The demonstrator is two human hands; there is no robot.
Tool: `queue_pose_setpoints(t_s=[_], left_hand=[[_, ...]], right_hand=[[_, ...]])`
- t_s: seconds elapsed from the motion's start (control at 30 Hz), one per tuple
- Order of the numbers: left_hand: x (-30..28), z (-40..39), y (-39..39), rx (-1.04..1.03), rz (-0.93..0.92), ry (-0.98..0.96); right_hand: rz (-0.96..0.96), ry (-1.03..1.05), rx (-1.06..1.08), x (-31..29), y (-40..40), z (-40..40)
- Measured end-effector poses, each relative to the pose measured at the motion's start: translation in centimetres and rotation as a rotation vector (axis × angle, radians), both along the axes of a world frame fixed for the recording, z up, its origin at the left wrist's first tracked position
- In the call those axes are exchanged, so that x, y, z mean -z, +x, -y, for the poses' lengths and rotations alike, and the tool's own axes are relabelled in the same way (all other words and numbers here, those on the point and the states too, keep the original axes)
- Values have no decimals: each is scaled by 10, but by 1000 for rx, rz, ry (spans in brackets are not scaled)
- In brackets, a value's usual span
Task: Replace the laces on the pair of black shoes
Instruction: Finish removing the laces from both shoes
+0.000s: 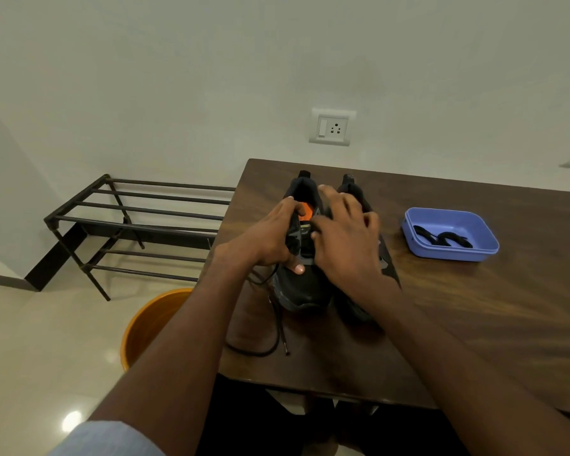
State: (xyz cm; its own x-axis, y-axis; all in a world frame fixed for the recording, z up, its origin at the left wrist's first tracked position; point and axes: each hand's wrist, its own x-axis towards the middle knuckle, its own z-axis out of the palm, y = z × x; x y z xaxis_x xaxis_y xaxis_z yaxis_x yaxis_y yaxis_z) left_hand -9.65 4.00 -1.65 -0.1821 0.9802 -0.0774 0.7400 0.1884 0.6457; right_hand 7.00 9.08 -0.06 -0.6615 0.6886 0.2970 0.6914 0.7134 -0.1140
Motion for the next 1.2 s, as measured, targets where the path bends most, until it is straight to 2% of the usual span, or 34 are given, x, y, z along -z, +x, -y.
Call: queue_pose_setpoints(t_s=[0.1,0.2,0.23,0.33,0.37,0.43,0.53,0.63,0.7,0.77,0.87,0.9,0.93,1.0,1.13,1.2], left_hand=[[1,0,0,0,5,9],[1,-1,-1,1,25,11],[0,0,0,1,30,10],[0,1,0,-1,26,-2],[0,1,0,2,29,-6],[0,0,-2,19,36,-5],[0,0,-2,20,27,4],[-1,0,0,14,6,16],[-1,1,1,12,-4,18],[-2,1,0,13,6,6],[-2,0,0,14,22,-2],[-1,-1,0,14,26,-4],[-1,0,-1,13,28,-7],[-1,-1,-1,13,29,-3],[-1,0,-1,10,30,16],[-1,1,0,13,27,23]], right_hand=[[68,-55,-50,3,-12,-4],[24,-74,-64,4,-5,-12],[-43,-78,-14,0,-1,-14],[-463,-206,322,-20,13,-17],[-504,-197,425,-23,19,-17],[-316,-59,463,-20,28,-15],[-107,74,166,-10,20,-10],[73,16,-52,2,-3,-7],[121,-26,-76,10,-8,-7],[-36,-26,-5,11,-5,-6],[-505,-89,319,-10,11,-13],[-507,-42,413,-16,16,-17],[-402,42,451,-17,21,-19],[-158,123,365,-11,25,-22],[-16,76,11,8,4,-7],[10,39,-51,16,-6,-3]])
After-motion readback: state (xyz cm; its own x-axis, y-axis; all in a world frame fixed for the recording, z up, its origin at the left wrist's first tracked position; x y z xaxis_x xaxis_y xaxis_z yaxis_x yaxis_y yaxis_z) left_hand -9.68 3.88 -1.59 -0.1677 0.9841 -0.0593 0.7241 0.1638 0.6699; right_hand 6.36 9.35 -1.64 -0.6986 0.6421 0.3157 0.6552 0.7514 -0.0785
